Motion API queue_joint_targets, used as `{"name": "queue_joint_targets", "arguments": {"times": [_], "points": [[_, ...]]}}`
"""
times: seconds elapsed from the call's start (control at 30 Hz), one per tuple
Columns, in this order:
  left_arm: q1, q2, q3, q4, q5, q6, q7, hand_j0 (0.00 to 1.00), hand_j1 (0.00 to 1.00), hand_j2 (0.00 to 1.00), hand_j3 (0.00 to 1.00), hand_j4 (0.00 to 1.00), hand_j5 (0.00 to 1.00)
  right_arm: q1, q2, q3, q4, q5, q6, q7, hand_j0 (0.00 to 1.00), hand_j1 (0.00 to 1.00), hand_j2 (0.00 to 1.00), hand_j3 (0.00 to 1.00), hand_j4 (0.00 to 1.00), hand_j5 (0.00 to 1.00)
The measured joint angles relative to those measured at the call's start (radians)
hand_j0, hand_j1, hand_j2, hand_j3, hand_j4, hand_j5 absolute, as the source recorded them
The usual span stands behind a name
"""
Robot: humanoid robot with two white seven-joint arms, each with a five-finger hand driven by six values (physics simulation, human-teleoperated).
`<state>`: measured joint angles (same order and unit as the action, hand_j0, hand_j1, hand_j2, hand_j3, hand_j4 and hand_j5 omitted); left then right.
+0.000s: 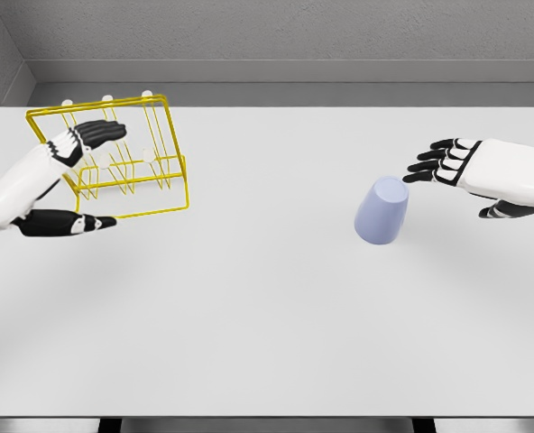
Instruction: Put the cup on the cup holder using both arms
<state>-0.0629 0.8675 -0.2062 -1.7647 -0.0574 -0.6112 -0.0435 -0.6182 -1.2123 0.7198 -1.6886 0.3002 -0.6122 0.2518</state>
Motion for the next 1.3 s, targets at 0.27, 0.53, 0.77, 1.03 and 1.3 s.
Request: {"name": "queue_joint_targets", "arguments": {"times": [0.27,0.53,0.77,1.03,1.3], "points": [[0.014,0.002,0.002,0.000,-0.005,0.000,0.000,1.00,1.00,1.00,1.00,1.00,1.00,-0.012,0.012,-0.015,0.002,0.002,0.000,-0.024,1.00,1.00,1.00,1.00,1.00,1.00],[0.015,-0.007,-0.006,-0.033,-0.008,0.000,0.000,1.00,1.00,1.00,1.00,1.00,1.00,-0.124,0.147,-0.022,0.062,0.113,0.000,0.179,1.00,1.00,1.00,1.00,1.00,1.00],[0.026,-0.022,-0.027,-0.036,-0.011,0.000,-0.001,1.00,1.00,1.00,1.00,1.00,1.00,-0.144,0.260,-0.013,0.096,0.195,-0.001,0.283,1.00,1.00,1.00,1.00,1.00,1.00],[0.026,-0.033,-0.242,-0.036,0.054,0.000,0.005,1.00,1.00,1.00,1.00,1.00,1.00,-0.144,0.316,0.023,0.108,0.240,-0.001,0.300,1.00,1.00,1.00,1.00,1.00,1.00],[-0.143,0.016,-0.431,-0.036,0.330,0.000,0.003,1.00,1.00,1.00,1.00,1.00,1.00,-0.150,0.373,0.049,0.165,0.270,-0.001,0.302,1.00,1.00,1.00,1.00,1.00,1.00]]}}
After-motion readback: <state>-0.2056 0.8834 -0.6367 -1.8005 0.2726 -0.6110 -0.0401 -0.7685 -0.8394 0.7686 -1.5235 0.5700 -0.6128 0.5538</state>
